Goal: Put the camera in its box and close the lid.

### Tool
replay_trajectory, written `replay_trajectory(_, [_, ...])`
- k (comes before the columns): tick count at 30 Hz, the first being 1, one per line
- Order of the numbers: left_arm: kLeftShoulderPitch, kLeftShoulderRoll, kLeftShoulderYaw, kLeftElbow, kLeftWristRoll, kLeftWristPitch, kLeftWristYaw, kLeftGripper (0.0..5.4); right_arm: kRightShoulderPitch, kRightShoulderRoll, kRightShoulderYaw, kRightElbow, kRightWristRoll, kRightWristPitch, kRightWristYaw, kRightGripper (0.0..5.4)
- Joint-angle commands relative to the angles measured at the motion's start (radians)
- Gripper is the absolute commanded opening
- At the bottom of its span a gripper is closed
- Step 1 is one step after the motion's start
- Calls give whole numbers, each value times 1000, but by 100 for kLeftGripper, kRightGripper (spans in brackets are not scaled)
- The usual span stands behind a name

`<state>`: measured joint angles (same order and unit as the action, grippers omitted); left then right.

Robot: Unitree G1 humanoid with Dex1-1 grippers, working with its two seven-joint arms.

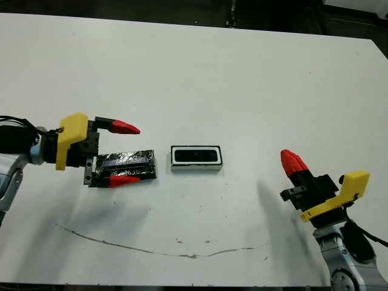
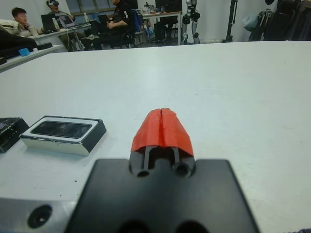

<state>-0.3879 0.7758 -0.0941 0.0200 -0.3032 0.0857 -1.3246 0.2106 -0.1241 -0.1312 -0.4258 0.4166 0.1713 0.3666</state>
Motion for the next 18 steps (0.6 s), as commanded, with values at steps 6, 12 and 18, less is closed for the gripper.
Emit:
replay_trajectory(6, [3, 19, -30, -17, 49, 39, 16, 540, 13, -19, -3, -1, 5, -1, 1, 2])
replay_trajectory(12, [-4, 11, -46, 2, 66, 43, 16, 540, 13, -18, -4, -1, 19, 6, 5, 2])
replay_trajectory(18, [-14, 7, -63, 50, 101, 22, 26, 540, 14, -22, -1, 0, 21, 3, 7, 2])
